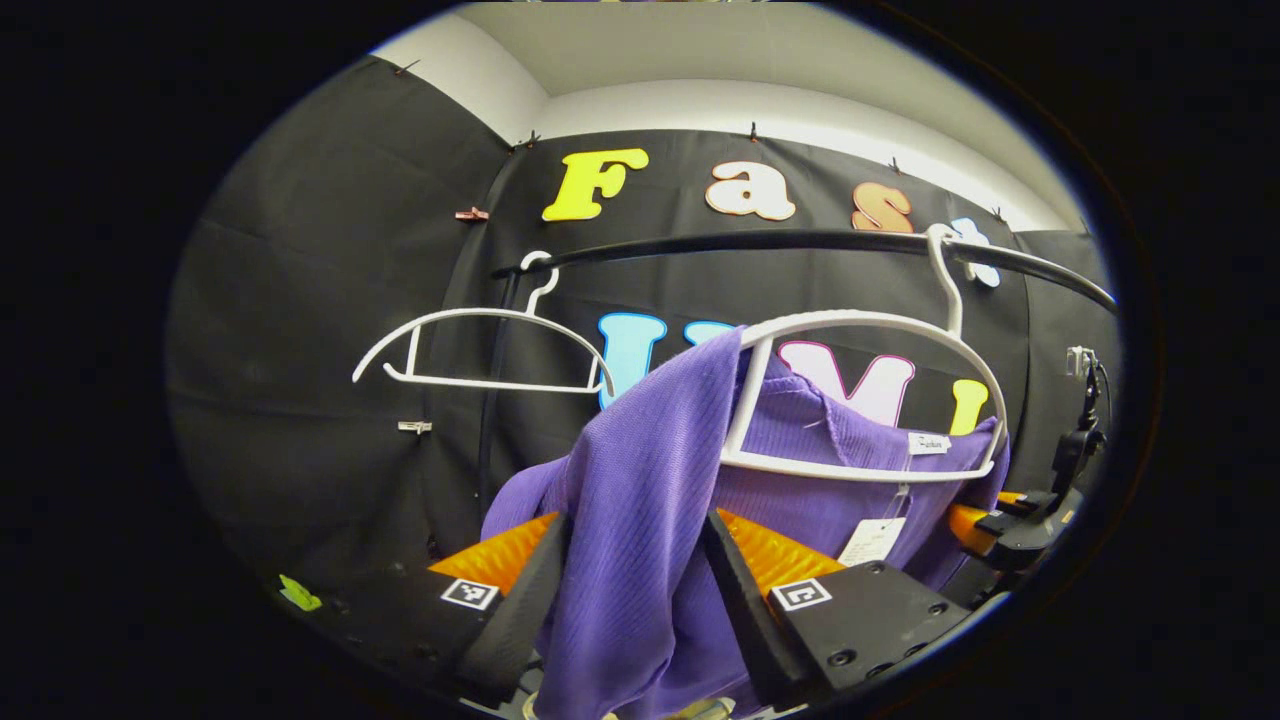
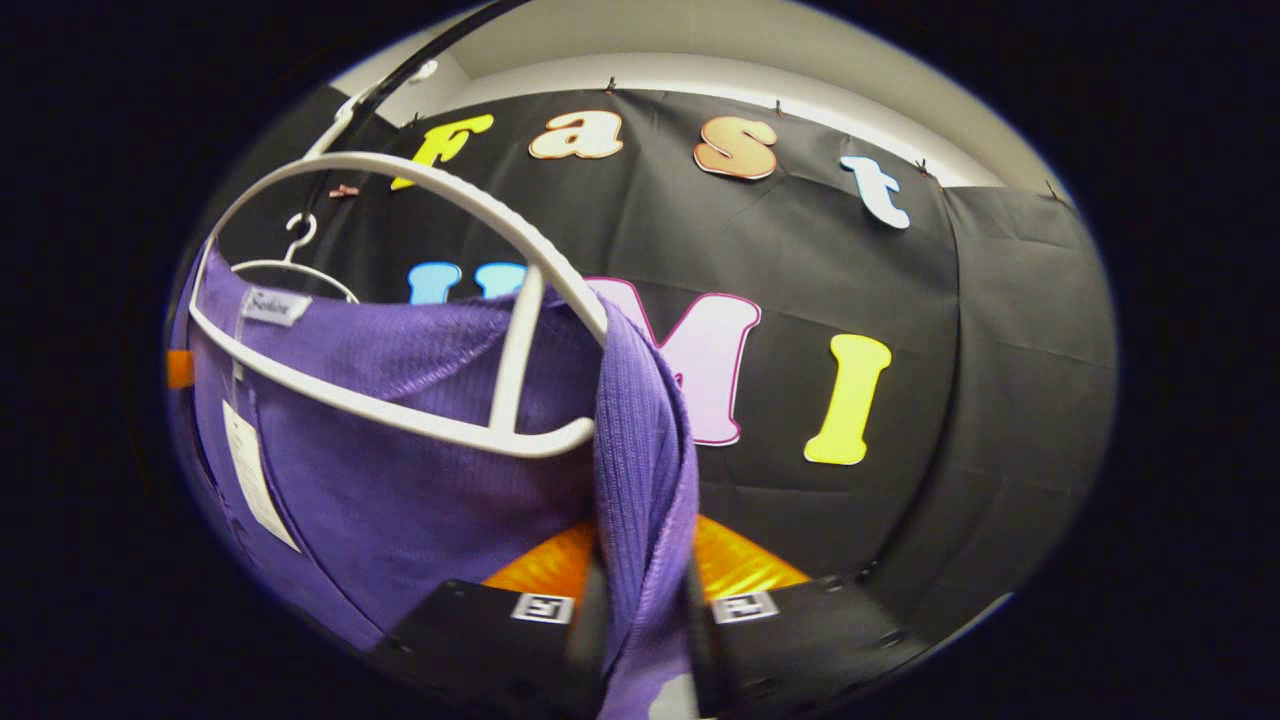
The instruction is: Grasp the clothes on the hanger with both hands and then place them into the laundry hamper below.
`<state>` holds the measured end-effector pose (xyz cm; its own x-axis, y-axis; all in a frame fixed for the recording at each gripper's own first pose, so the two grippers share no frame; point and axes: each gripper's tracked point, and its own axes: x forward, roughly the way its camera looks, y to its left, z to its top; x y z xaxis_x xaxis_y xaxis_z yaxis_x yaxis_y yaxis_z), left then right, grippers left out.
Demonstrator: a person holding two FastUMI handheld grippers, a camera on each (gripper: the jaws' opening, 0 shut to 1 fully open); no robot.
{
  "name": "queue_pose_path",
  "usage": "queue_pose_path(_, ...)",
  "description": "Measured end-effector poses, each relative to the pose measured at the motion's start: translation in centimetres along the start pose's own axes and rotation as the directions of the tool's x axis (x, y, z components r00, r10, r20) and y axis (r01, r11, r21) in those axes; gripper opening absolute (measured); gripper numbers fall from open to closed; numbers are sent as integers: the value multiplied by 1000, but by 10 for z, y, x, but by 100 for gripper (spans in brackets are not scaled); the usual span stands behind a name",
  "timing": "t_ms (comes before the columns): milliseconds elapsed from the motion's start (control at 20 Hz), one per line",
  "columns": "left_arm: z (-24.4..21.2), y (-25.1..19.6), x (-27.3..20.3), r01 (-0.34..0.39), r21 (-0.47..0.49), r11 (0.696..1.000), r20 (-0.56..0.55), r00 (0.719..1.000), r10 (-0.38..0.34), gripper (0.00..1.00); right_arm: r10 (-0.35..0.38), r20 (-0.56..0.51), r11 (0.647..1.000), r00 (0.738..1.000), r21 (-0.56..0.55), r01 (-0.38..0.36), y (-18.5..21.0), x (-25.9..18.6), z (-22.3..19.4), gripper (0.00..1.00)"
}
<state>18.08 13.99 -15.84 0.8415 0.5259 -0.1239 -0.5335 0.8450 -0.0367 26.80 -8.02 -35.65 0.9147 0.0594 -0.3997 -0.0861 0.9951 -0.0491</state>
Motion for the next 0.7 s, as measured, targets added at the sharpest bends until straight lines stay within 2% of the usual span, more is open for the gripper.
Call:
queue_pose_path(50,5,14,0,-55,-3,999,7,998,55,59,17,10,1000,1000,-9,-17,1,-12,8,32)
queue_pose_path(100,13,27,1,-92,-4,996,23,995,92,38,18,16,1000,1000,-7,-18,-1,-3,7,15)
queue_pose_path(150,23,37,3,-115,-8,993,45,992,115,17,2,26,1000,1000,-1,-2,-9,-5,9,15)
queue_pose_path(250,38,36,5,-105,10,994,61,993,105,5,-48,49,999,998,24,47,-32,-8,17,15)
queue_pose_path(350,39,36,15,-84,41,996,52,995,82,5,-62,70,995,996,82,56,-40,-3,25,15)
queue_pose_path(450,37,38,32,-62,38,997,20,998,61,5,-80,84,994,993,84,73,-46,5,33,15)
queue_pose_path(600,76,50,34,-52,-13,999,79,995,53,5,-72,99,993,993,97,62,-45,8,43,15)
queue_pose_path(700,95,58,29,-61,9,998,98,993,60,3,-54,146,995,988,92,41,-36,-1,62,15)
